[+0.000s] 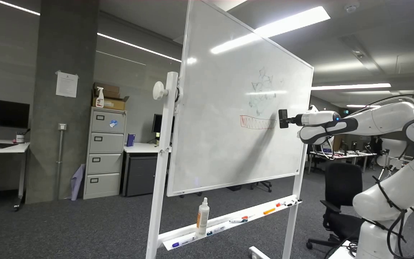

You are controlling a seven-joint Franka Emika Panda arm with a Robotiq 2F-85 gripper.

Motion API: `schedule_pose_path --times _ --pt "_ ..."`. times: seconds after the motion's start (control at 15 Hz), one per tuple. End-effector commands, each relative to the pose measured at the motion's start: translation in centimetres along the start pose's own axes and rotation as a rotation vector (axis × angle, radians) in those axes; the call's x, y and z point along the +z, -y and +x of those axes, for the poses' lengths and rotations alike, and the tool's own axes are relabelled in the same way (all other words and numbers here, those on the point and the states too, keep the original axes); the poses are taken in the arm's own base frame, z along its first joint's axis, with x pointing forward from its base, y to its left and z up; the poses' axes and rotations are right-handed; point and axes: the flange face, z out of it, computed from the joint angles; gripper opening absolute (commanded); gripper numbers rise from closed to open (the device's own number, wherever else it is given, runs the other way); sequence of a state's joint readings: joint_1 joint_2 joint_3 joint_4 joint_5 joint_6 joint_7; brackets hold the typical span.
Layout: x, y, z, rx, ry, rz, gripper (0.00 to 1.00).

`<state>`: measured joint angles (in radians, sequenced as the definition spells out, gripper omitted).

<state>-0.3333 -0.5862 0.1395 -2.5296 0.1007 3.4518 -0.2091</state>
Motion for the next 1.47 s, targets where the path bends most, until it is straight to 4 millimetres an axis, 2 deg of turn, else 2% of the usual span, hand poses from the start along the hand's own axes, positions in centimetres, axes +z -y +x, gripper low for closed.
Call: schedule_pose_path --times 0.0,0.33,0.67,0.87,1.07,1.27,1.4 --pt "0.8 0.9 0.0 0.002 -0.003 0.032 0.30" --pt "1.8 1.9 -0.2 -0.007 0.004 0.094 0.30" --pt "2.5 1.7 -0.1 -0.004 0.000 0.115 0.30" --pt "3.2 1.3 -0.6 0.003 0.014 0.116 0.30" --pt "4.2 1.7 -1.7 0.006 0.039 0.136 0.30" --pt "4.8 2.0 -1.9 0.018 0.048 0.159 0.30" --pt "4.9 1.4 -1.7 0.039 0.042 0.162 0.30"
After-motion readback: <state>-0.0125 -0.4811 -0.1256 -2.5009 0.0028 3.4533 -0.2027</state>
